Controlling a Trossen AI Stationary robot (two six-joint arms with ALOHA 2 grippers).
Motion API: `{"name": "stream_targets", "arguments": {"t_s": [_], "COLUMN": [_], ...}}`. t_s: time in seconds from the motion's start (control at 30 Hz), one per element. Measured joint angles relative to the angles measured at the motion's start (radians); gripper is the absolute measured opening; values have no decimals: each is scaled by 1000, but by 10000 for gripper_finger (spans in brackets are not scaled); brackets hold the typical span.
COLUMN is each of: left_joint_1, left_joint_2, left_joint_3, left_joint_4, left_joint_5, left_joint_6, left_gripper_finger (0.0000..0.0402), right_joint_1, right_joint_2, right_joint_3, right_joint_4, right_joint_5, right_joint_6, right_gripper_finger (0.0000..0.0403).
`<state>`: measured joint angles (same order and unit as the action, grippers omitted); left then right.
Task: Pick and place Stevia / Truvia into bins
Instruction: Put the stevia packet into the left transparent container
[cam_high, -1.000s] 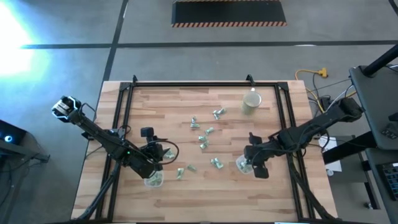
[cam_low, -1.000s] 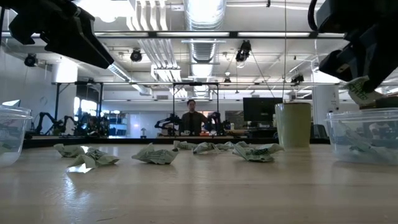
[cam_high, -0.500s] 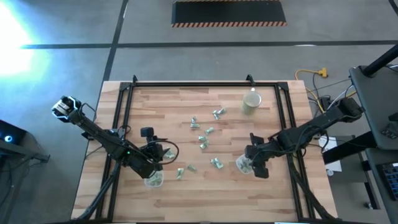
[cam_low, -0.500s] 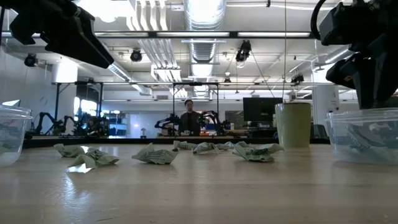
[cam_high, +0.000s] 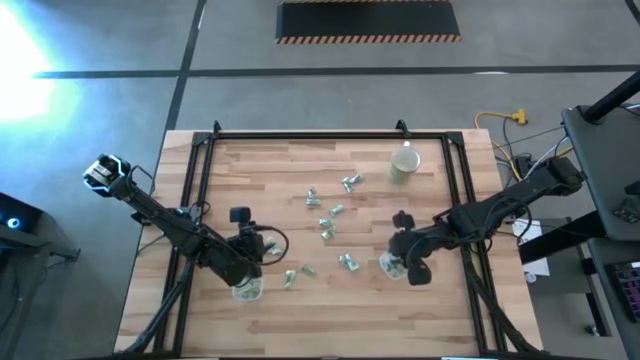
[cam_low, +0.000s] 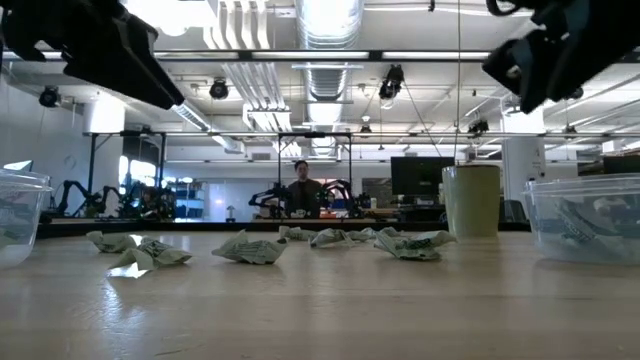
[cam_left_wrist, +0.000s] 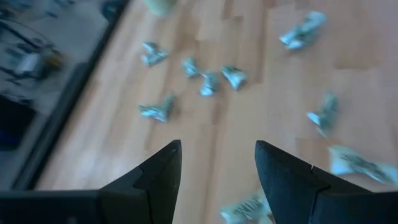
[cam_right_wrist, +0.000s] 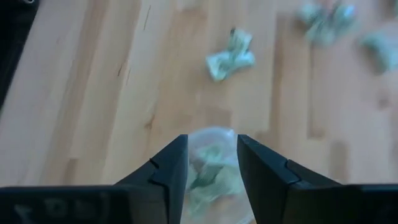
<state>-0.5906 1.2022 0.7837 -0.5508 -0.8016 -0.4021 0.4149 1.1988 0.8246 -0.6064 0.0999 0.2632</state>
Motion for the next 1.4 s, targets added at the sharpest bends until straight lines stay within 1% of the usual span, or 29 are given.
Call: {"name": "stream_targets", "arguments": {"t_s": [0.13, 0.3, 0.5, 0.6, 0.7, 0.77, 0.9, 1.23, 1.4], "left_joint_1": [34, 124, 245, 284, 297, 299, 301, 303, 306], "left_joint_2": [0, 0, 11, 33, 64, 94, 173, 396, 457], "left_joint_3": [0, 0, 0, 0, 0, 1, 19, 113, 141], "left_joint_4": [-9, -16, 9, 82, 182, 231, 293, 307, 309], "left_joint_5": [114, 298, 455, 551, 621, 650, 678, 702, 719], "left_joint_6": [8, 27, 118, 194, 281, 324, 360, 383, 389], "left_gripper_finger": [187, 187, 187, 187, 187, 187, 187, 187, 187], "right_joint_1": [0, -1, -1, -1, -1, -1, -1, -1, -1], "right_joint_2": [0, 0, -1, -1, -1, -1, -1, -1, -1], "right_joint_3": [25, 34, 34, 32, 25, 20, 16, 16, 16], "right_joint_4": [8, 42, 68, 68, 68, 67, 67, 70, 71], "right_joint_5": [100, 193, 218, 218, 218, 218, 217, 217, 217], "right_joint_6": [-91, -169, -195, -188, -178, -171, -166, -161, -158], "right_gripper_finger": [118, 111, 110, 108, 105, 103, 99, 98, 94]}}
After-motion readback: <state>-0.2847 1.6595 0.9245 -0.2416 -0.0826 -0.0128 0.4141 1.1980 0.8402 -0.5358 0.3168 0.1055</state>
